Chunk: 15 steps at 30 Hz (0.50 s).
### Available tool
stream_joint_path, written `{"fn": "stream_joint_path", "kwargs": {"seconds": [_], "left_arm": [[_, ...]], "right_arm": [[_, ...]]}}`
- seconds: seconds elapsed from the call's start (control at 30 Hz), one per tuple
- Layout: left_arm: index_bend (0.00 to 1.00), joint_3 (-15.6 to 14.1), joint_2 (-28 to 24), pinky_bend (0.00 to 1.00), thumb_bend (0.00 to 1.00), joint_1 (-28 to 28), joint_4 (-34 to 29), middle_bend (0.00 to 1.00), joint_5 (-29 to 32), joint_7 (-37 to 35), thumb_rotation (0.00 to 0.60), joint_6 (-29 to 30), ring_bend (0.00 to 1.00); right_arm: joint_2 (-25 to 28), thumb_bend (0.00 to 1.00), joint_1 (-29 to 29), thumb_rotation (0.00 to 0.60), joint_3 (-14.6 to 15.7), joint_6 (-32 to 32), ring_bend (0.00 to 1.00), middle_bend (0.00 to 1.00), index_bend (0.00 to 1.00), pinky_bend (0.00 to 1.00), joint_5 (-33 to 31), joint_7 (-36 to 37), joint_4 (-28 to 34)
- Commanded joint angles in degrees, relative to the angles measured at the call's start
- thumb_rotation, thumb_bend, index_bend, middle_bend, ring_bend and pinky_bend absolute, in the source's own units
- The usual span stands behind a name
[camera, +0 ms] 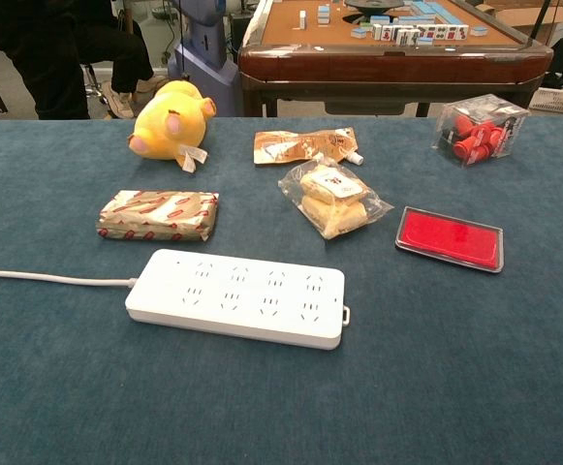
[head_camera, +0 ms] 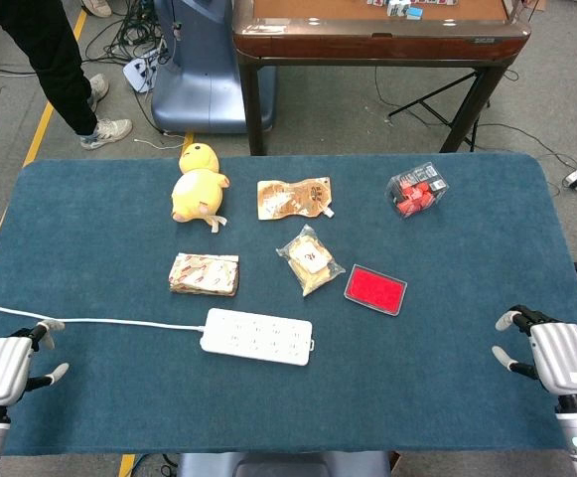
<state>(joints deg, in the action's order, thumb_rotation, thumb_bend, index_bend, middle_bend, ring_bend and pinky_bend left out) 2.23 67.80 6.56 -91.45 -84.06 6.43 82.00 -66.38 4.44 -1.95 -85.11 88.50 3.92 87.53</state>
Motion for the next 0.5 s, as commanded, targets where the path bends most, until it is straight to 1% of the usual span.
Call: {"fn": "stream_joint_path", "kwargs": {"seconds": [0.03, 0.13, 0.2, 0.27, 0.33, 0.37, 0.4, 0.43, 0.5], "left_arm": [[0.44, 0.0, 0.3, 0.65, 0.11, 0.4, 0.1, 0.55, -0.2, 0.0, 0.6, -0.5, 0.53], [0.44, -0.1, 0.5, 0.66, 0.11, 1.0, 0.0, 0.55, -0.8, -0.3, 0.6, -1.1, 0.53], [0.42, 0.0, 0.3, 0.68, 0.11, 1.7, -0.6, 0.55, -1.5, -1.3, 0.6, -1.6, 0.54], [0.39, 0.1, 0.0, 0.74, 0.11, 2.5, -1.4, 0.56, -2.9, -3.5, 0.6, -1.9, 0.54], [0.36, 0.4, -0.4, 0.81, 0.11, 3.4, -1.9, 0.59, -4.7, -5.6, 0.6, -1.7, 0.58], [0.34, 0.7, -0.4, 0.89, 0.12, 4.1, -2.0, 0.63, -6.0, -6.7, 0.6, -1.4, 0.65], [0.33, 0.9, -0.5, 0.95, 0.14, 4.8, -2.2, 0.7, -6.8, -7.3, 0.6, -1.6, 0.73], [0.33, 1.1, -0.6, 0.98, 0.18, 5.5, -2.5, 0.77, -7.5, -7.6, 0.6, -1.9, 0.8], [0.33, 1.8, -0.6, 1.0, 0.29, 7.4, -2.8, 0.89, -9.2, -7.7, 0.6, -2.7, 0.91]], "right_arm": [[0.1, 0.15, 0.0, 0.6, -0.1, 0.1, 0.49, 0.42, 0.49, 0.63, -0.2, 0.2, 0.0], [0.3, 0.15, 0.1, 0.6, -0.2, 0.3, 0.49, 0.42, 0.49, 0.63, -0.4, 0.5, 0.2], [0.5, 0.15, 0.2, 0.6, -0.4, 0.2, 0.49, 0.42, 0.49, 0.63, -0.3, 0.7, 0.4], [0.7, 0.15, 0.2, 0.6, -0.6, 0.2, 0.48, 0.42, 0.49, 0.63, -0.4, 1.0, 0.8], [1.0, 0.15, 0.3, 0.6, -0.7, 0.2, 0.49, 0.42, 0.49, 0.63, -0.5, 1.2, 1.1], [1.3, 0.15, 0.4, 0.6, -0.9, 0.2, 0.48, 0.42, 0.49, 0.63, -0.6, 1.2, 1.3], [1.4, 0.15, 0.4, 0.6, -1.0, 0.2, 0.48, 0.42, 0.49, 0.63, -0.6, 1.1, 1.6], [1.6, 0.15, 0.5, 0.6, -1.1, 0.1, 0.48, 0.42, 0.49, 0.63, -0.7, 1.0, 1.8], [2.0, 0.15, 0.5, 0.6, -1.4, 0.0, 0.48, 0.42, 0.49, 0.63, -0.8, 1.0, 2.4]]}}
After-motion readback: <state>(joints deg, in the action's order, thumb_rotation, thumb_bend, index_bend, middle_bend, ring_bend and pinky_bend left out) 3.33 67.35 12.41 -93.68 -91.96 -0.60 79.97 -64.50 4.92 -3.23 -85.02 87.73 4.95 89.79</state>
